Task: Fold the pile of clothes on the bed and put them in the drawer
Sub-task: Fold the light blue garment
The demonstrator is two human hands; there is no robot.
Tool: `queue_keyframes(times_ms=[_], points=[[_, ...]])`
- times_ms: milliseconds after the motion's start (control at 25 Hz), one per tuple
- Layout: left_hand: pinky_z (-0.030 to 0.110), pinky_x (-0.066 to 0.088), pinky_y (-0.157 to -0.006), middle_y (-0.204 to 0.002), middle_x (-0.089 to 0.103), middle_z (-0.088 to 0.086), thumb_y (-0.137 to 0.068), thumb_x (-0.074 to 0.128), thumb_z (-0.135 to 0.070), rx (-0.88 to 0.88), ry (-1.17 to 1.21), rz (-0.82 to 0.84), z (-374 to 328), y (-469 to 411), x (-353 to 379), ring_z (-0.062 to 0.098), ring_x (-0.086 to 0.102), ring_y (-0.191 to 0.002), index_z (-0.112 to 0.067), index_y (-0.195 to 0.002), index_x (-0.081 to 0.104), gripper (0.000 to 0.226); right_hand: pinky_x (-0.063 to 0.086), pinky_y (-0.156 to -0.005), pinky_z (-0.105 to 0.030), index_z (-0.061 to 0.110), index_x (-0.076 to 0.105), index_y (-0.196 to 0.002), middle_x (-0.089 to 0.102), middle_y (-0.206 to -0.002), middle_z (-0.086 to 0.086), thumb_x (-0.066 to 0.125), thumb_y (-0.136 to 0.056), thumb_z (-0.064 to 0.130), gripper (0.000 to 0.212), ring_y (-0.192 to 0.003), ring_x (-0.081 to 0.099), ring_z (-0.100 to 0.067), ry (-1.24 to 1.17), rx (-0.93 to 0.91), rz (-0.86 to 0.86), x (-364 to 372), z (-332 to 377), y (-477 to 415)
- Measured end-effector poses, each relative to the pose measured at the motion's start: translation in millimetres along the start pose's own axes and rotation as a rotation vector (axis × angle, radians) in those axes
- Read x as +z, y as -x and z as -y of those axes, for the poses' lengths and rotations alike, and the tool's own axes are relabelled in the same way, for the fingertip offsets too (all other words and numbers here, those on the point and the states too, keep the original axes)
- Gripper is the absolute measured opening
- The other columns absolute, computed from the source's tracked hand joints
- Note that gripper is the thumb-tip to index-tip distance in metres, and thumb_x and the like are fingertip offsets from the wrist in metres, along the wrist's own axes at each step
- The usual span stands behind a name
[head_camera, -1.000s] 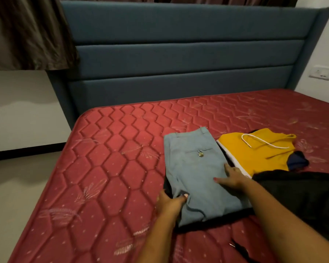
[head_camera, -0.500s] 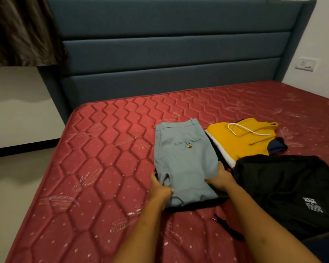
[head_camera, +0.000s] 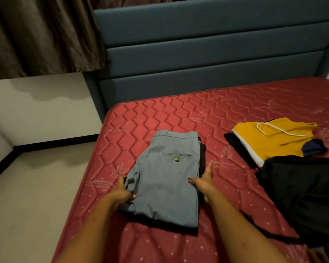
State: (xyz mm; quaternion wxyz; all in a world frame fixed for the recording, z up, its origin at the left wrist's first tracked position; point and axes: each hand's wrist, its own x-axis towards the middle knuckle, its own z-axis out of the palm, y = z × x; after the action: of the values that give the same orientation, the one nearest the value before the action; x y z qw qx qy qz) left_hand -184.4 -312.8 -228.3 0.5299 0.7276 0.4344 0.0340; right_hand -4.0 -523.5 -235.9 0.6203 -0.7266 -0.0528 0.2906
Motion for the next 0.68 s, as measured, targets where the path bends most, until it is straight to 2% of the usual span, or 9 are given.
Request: queue_keyframes(times_ms=[80,120,240,360,480,560,600,640,680], points=[[0.028,0.046,-0.064,-0.117,0.05,0.01,-0.083,0.059,0.013,-0.024,0.011,-0.016,16,7,-28,0.024,0.051,-0.098,-0.019,-0.122,0.033,0.057,0.046,-0.095,-0.035,0.037,-0.017,-0.148,0.031,-0.151,-0.001,0.053,-0.083,-0.016,0.11,-0.125,0.045,-0.024,0.068,-0.043,0.102,32,3,1],[0.027,0.046,-0.063,-0.117,0.049,0.009,-0.083,0.059,0.013,-0.032,0.013,-0.033,25,11,-40,0.023,0.051,-0.099,-0.018,-0.121,0.033,0.056,0.045,-0.099,-0.037,0.037,-0.014,-0.15,0.029,-0.153,-0.001,0.05,-0.084,-0.016,0.106,-0.129,0.043,-0.024,0.077,-0.067,0.133,51,6,2],[0.028,0.046,-0.071,-0.121,0.047,0.008,-0.083,0.061,0.012,-0.054,0.057,-0.076,53,18,-68,0.023,0.049,-0.105,-0.019,-0.121,0.031,0.057,0.038,-0.109,-0.041,0.031,0.0,-0.153,0.027,-0.155,-0.002,0.058,-0.084,-0.012,0.099,-0.134,0.038,-0.022,0.123,-0.178,0.26,101,15,-9],[0.033,0.047,-0.084,-0.128,0.049,0.01,-0.076,0.07,0.003,-0.064,0.05,-0.162,83,22,-97,0.024,0.051,-0.108,-0.018,-0.126,0.029,0.068,0.035,-0.103,-0.027,0.026,0.005,-0.153,0.027,-0.145,0.008,0.052,-0.084,-0.018,0.095,-0.132,0.034,-0.016,0.219,-0.21,0.444,145,23,-29],[0.026,0.044,-0.074,-0.131,0.044,0.005,-0.084,0.065,0.003,-0.081,0.051,-0.212,99,28,-108,0.022,0.049,-0.106,-0.019,-0.137,0.021,0.073,0.034,-0.104,-0.031,0.027,0.007,-0.154,0.021,-0.156,0.002,0.044,-0.082,-0.023,0.095,-0.14,0.026,-0.021,0.267,-0.209,0.518,173,22,-50],[0.025,0.042,-0.071,-0.135,0.044,0.006,-0.085,0.064,0.001,-0.081,0.104,-0.242,99,35,-102,0.022,0.049,-0.106,-0.021,-0.143,0.017,0.078,0.032,-0.102,-0.025,0.024,0.005,-0.154,0.021,-0.156,-0.002,0.05,-0.083,-0.019,0.094,-0.14,0.026,-0.018,0.315,-0.247,0.483,181,18,-57],[0.028,0.043,-0.075,-0.138,0.044,0.01,-0.085,0.066,-0.004,-0.094,0.084,-0.316,94,41,-96,0.026,0.051,-0.108,-0.023,-0.146,0.014,0.083,0.031,-0.101,-0.022,0.022,0.004,-0.154,0.023,-0.156,-0.003,0.055,-0.084,-0.016,0.094,-0.139,0.027,-0.016,0.332,-0.267,0.471,179,18,-55],[0.033,0.044,-0.083,-0.142,0.04,0.014,-0.085,0.067,-0.014,-0.135,-0.058,-0.434,86,44,-92,0.032,0.05,-0.114,-0.027,-0.15,0.009,0.088,0.031,-0.1,-0.022,0.02,0.003,-0.154,0.025,-0.155,-0.005,0.058,-0.084,-0.012,0.095,-0.139,0.029,-0.018,0.354,-0.288,0.468,175,19,-52],[0.04,0.043,-0.092,-0.147,0.032,0.015,-0.085,0.066,-0.024,-0.193,-0.314,-0.556,75,48,-83,0.036,0.044,-0.123,-0.033,-0.151,0.003,0.091,0.034,-0.099,-0.023,0.019,0.001,-0.154,0.028,-0.154,-0.01,0.06,-0.085,-0.01,0.096,-0.138,0.033,-0.021,0.366,-0.278,0.463,168,19,-48]])
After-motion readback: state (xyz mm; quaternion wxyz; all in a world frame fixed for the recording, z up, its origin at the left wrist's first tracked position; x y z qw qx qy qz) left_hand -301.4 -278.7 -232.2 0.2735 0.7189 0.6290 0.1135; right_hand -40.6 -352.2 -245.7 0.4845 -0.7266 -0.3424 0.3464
